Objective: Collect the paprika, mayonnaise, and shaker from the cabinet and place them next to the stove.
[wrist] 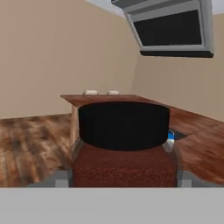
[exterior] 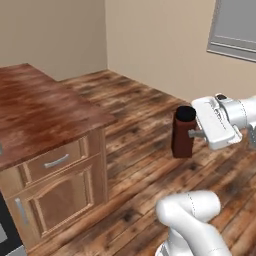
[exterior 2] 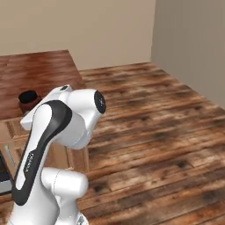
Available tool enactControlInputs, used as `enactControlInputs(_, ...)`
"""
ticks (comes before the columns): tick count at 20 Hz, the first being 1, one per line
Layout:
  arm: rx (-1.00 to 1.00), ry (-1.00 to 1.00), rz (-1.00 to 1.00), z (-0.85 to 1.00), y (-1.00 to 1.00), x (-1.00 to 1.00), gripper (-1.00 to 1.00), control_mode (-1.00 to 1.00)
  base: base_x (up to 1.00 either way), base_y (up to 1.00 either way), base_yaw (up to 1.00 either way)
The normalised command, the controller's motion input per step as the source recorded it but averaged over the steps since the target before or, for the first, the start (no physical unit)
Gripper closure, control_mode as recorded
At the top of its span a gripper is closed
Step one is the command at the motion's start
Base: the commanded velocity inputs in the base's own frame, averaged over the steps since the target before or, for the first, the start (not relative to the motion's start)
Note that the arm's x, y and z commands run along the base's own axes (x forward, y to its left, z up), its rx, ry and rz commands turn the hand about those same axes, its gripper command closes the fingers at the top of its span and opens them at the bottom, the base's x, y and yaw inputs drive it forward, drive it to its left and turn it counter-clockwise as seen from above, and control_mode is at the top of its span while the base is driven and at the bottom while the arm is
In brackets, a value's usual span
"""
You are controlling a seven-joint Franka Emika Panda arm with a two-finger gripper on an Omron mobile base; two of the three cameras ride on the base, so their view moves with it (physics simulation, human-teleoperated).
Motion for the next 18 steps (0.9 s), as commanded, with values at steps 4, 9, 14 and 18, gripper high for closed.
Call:
enactControlInputs(4,0.00,0.00,0.00,0.00,0.00,0.00,1.00,1.00,-0.01,1.00,0.32)
enactControlInputs(9,0.00,0.00,0.00,0.00,0.00,0.00,1.00,1.00,0.20,0.98,0.33)
enactControlInputs(14,0.00,0.00,0.00,0.00,0.00,0.00,1.00,1.00,0.21,1.00,0.30)
enactControlInputs(18,0.00,0.00,0.00,0.00,0.00,0.00,1.00,1.00,0.15,1.00,0.29)
